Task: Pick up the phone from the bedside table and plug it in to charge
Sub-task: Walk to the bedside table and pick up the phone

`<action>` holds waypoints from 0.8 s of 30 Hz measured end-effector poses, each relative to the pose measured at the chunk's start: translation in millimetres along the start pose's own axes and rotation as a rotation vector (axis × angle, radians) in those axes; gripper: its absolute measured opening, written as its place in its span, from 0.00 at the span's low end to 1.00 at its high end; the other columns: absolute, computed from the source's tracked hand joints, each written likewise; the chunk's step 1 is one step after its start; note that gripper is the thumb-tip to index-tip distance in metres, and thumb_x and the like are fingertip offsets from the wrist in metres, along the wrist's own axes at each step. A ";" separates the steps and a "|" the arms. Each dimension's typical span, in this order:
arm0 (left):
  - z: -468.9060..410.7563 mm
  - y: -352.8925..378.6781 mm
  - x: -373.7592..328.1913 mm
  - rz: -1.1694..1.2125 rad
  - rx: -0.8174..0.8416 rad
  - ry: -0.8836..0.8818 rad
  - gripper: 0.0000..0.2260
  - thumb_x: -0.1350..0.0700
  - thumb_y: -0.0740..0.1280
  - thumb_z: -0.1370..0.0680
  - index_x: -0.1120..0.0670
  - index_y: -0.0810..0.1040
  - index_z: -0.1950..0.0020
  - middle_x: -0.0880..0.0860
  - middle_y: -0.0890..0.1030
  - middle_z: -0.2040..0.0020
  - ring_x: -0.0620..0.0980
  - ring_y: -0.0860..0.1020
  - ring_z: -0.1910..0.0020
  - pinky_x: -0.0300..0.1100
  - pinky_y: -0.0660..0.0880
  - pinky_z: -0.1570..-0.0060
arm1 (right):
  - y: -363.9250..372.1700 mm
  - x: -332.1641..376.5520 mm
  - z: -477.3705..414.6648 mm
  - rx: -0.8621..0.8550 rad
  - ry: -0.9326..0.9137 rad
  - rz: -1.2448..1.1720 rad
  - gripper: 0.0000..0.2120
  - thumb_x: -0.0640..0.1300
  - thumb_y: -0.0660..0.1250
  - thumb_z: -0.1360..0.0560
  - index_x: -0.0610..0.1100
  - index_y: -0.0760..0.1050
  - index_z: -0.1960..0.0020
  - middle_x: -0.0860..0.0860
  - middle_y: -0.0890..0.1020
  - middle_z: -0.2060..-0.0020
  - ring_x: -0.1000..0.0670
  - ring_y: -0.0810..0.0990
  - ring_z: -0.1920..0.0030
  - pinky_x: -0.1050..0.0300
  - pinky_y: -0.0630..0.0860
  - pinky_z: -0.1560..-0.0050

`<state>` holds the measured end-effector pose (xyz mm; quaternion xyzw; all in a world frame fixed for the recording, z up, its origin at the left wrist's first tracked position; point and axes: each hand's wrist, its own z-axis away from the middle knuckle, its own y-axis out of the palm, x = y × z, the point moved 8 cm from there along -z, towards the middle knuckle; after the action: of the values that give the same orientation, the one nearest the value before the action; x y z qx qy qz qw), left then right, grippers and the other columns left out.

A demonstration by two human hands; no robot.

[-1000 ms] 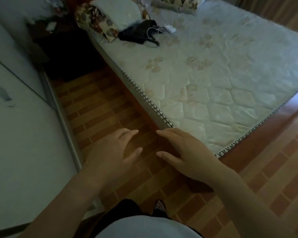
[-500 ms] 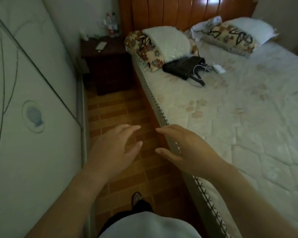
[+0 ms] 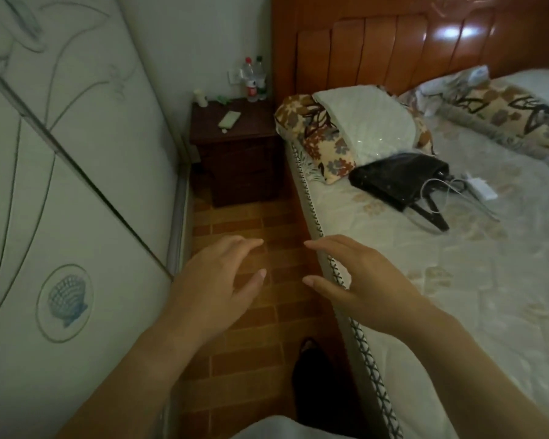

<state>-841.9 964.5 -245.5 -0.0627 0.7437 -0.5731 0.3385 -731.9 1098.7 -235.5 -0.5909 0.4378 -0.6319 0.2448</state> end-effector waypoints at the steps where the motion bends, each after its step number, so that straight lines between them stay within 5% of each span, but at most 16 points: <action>1: -20.3 -0.5 4.1 -0.010 -0.012 -0.007 0.22 0.39 0.55 0.26 0.41 0.64 0.32 0.45 0.69 0.33 0.44 0.68 0.36 0.42 0.70 0.44 | -2.6 -10.7 -20.9 0.007 -0.013 -0.001 0.24 0.61 0.61 0.27 0.55 0.65 0.33 0.57 0.72 0.37 0.58 0.70 0.41 0.68 0.63 0.47; 6: -125.8 -6.0 14.2 0.000 -0.057 -0.047 0.21 0.39 0.55 0.25 0.40 0.64 0.33 0.44 0.71 0.34 0.43 0.70 0.38 0.46 0.72 0.42 | -31.7 -61.4 -119.1 0.011 -0.058 -0.016 0.25 0.61 0.61 0.27 0.55 0.65 0.33 0.57 0.72 0.37 0.58 0.72 0.44 0.71 0.63 0.50; 16: -267.3 5.7 59.8 0.029 -0.088 -0.133 0.20 0.42 0.58 0.25 0.43 0.66 0.33 0.44 0.72 0.34 0.36 0.69 0.46 0.31 0.69 0.52 | -57.0 -131.1 -270.3 0.066 -0.133 -0.058 0.25 0.63 0.61 0.28 0.56 0.66 0.34 0.59 0.72 0.38 0.65 0.68 0.48 0.80 0.63 0.55; 24: -381.8 -12.3 149.1 0.044 -0.156 -0.154 0.19 0.43 0.59 0.25 0.44 0.68 0.34 0.44 0.73 0.37 0.35 0.68 0.47 0.25 0.61 0.56 | -35.3 -147.7 -425.5 0.114 -0.192 -0.092 0.25 0.61 0.61 0.28 0.54 0.66 0.33 0.56 0.72 0.37 0.59 0.71 0.40 0.68 0.66 0.45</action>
<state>-1179.0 1197.8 -255.2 -0.1164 0.7591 -0.4991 0.4014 -1106.6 1350.6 -249.7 -0.6535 0.3480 -0.6067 0.2894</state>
